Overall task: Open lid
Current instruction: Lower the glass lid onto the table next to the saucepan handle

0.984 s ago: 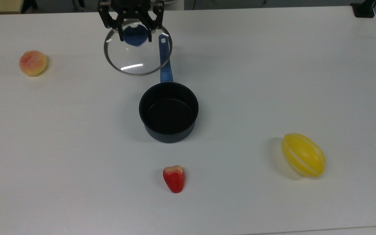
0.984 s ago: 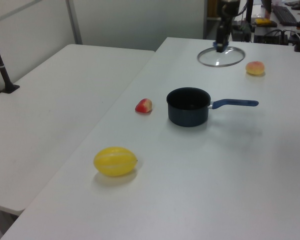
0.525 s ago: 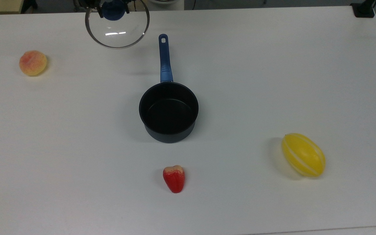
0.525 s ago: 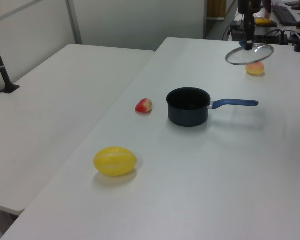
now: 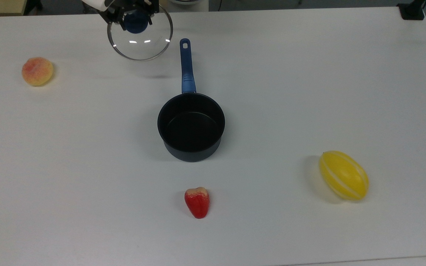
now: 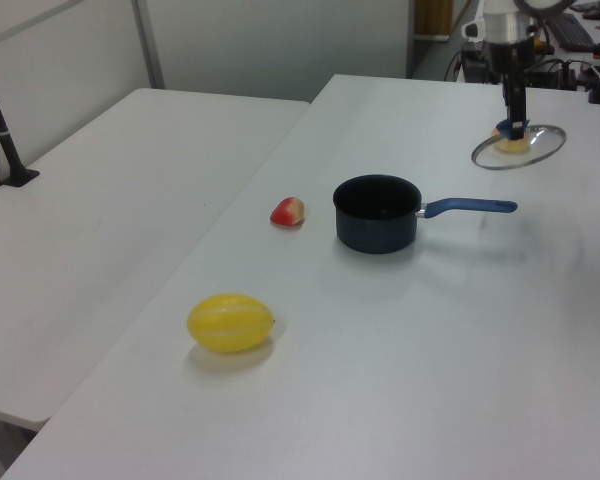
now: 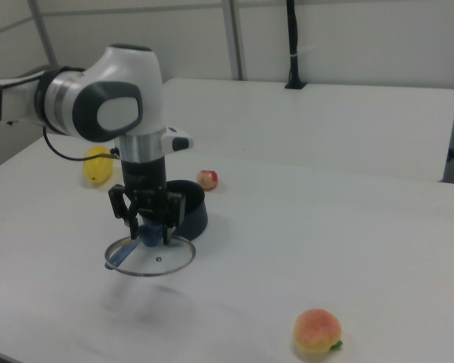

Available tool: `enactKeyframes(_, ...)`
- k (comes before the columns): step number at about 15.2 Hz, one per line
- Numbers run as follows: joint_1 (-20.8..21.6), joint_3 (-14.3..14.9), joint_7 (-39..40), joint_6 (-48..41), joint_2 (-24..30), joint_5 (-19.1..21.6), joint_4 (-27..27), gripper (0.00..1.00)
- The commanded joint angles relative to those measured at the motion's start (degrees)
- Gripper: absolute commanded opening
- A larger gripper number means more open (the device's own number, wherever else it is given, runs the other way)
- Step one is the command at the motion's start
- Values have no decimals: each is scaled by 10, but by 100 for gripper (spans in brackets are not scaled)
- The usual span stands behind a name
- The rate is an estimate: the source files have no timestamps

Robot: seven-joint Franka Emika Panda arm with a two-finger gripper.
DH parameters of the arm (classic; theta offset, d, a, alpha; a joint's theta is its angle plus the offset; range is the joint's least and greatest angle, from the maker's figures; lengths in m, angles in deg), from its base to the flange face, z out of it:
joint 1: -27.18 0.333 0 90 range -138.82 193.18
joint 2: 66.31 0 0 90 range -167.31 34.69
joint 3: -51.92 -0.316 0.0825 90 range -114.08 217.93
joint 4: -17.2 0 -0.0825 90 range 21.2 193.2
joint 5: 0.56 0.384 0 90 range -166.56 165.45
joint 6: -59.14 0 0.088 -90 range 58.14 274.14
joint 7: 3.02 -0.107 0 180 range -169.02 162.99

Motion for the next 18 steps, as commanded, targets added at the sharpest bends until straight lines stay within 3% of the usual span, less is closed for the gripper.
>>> enactKeyframes(1,1,4,2,101,30,-1,93,16)
enactKeyframes(9,12,4,-88,319,15,-2,209,16)
enactKeyframes(18,36,-2,-187,375,-24,-18,219,18)
